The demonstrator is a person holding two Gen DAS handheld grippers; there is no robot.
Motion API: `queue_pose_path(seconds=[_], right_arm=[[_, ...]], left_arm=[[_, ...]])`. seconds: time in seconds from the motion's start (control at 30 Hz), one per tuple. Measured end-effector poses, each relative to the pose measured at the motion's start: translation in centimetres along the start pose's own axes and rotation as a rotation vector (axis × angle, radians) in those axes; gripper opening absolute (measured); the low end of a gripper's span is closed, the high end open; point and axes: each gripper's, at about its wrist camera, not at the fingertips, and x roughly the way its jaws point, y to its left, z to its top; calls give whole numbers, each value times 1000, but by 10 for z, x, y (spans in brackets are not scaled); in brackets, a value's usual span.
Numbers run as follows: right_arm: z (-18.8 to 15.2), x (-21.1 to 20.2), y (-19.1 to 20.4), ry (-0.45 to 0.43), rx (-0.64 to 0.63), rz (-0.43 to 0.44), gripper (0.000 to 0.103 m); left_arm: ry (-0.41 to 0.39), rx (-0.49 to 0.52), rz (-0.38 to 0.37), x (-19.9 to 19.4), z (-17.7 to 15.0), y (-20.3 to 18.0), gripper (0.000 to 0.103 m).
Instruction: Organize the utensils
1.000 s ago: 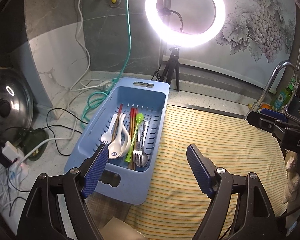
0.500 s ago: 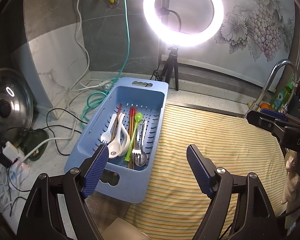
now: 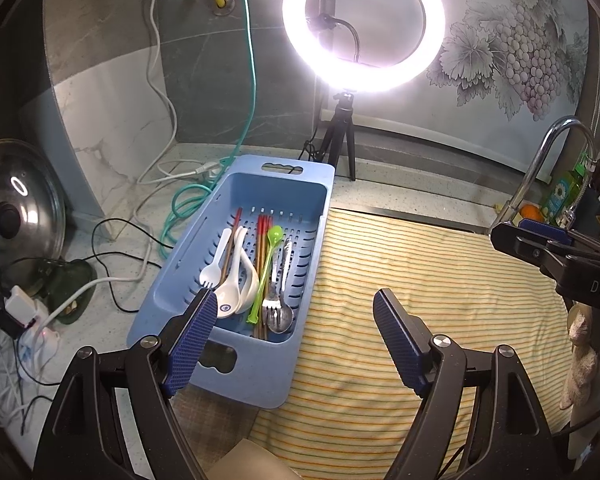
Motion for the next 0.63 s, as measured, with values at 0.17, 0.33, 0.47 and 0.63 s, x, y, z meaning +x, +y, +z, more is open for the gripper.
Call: queue_pose_path(seconds=[0.17,0.33,0.47,0.63], right_arm=[[-1,0,-1,3,3,-2,75],[-2,1,-3,7,11,-2,76],[-2,2,-4,9,16,1,76],[-2,3,-4,12,16,2,76]], left_arm=[[2,4,1,0,0,-1,80],[4,9,8,2,-1,-2,80],[8,12,13,3,-2,-3,80],[12,13,10,4,-2,-3,80]])
